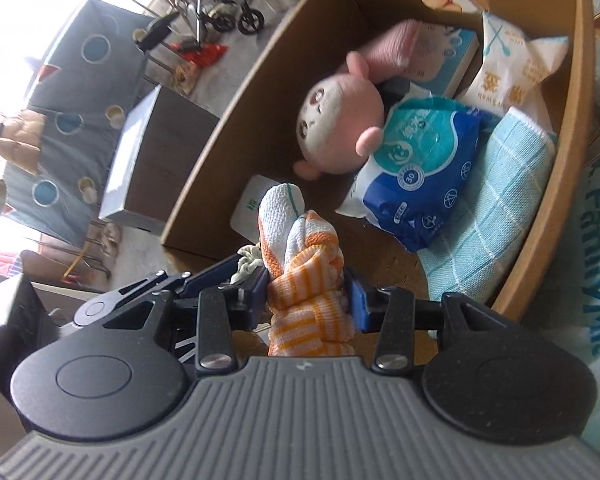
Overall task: Organize soft objects
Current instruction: 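Carry the scrunchie with the left gripper while the right gripper carries the striped cloth over the box, then open the right gripper over the box while the left gripper releases the scrunchie into it, then move the left gripper away from the box back toward the bed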
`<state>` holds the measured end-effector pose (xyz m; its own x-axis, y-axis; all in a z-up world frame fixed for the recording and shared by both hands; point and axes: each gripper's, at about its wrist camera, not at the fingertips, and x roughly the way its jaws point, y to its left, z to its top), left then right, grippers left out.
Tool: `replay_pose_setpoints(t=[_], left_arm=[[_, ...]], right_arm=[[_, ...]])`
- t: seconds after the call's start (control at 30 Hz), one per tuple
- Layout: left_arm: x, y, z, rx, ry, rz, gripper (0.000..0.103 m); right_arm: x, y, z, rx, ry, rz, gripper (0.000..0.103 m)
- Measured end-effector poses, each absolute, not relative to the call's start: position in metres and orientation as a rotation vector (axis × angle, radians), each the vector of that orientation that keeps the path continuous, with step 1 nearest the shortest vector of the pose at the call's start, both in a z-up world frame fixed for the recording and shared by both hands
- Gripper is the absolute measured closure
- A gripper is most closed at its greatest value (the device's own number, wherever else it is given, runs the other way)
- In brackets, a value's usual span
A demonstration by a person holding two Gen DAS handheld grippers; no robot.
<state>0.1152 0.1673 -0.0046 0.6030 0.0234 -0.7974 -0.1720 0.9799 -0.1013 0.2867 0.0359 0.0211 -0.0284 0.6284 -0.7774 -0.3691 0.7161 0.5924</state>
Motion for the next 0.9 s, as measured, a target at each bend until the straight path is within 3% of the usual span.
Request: replay_pose_setpoints(t=[0.1, 0.23, 0.47, 0.77, 0.9], left_arm=[[0.118, 0.169, -0.010, -0.162, 0.934, 0.121, 0.070], [0.121, 0.175, -0.016, -0.162, 0.947, 0.142, 0.061], [0.115, 0.180, -0.010, -0.167, 0.924, 0.154, 0.057], [0.095, 0.164, 0.014, -0.164, 0.838, 0.119, 0.045], [0.079, 0.145, 0.033, -0.162, 0.767, 0.062, 0.033]], right_arm=[[0.287, 0.048, 0.010, 0.193, 1.417, 0.797, 0.060], [0.289, 0.057, -0.001, 0.167, 1.443, 0.780, 0.060], [0.292, 0.057, 0.001, 0.152, 1.418, 0.766, 0.060], [0.278, 0.007, 0.042, 0.237, 1.291, 0.825, 0.059], [0.259, -0.050, 0.072, 0.278, 1.192, 0.832, 0.054]])
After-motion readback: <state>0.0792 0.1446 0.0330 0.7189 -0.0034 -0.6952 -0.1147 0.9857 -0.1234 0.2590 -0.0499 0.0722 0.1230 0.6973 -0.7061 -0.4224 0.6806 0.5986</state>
